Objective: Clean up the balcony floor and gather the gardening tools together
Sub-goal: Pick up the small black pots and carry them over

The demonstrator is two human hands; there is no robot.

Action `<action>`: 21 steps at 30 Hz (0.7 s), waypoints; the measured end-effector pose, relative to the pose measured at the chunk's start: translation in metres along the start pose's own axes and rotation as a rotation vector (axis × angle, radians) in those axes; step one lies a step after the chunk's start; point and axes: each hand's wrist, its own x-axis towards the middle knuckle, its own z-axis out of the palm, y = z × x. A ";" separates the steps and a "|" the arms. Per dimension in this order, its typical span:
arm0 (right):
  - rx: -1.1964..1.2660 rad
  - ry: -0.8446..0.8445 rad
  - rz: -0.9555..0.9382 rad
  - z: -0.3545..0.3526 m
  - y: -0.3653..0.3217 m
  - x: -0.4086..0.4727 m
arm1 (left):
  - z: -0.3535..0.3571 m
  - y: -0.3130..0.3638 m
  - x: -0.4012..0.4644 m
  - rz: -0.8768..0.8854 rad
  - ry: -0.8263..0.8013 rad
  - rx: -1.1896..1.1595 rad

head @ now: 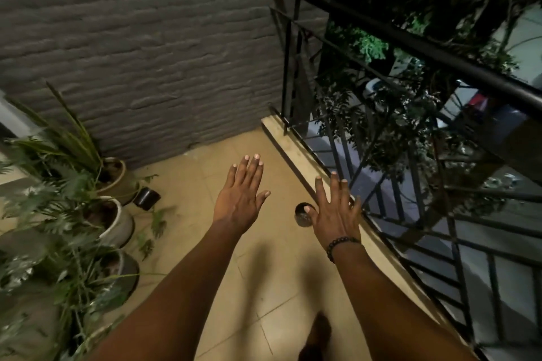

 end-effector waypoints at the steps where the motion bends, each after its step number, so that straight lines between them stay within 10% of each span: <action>1: -0.013 -0.006 -0.018 0.001 0.009 0.022 | 0.002 0.004 0.017 -0.036 -0.002 -0.013; 21: -0.066 -0.023 -0.289 0.037 0.027 0.293 | 0.053 -0.008 0.235 -0.310 -0.102 -0.041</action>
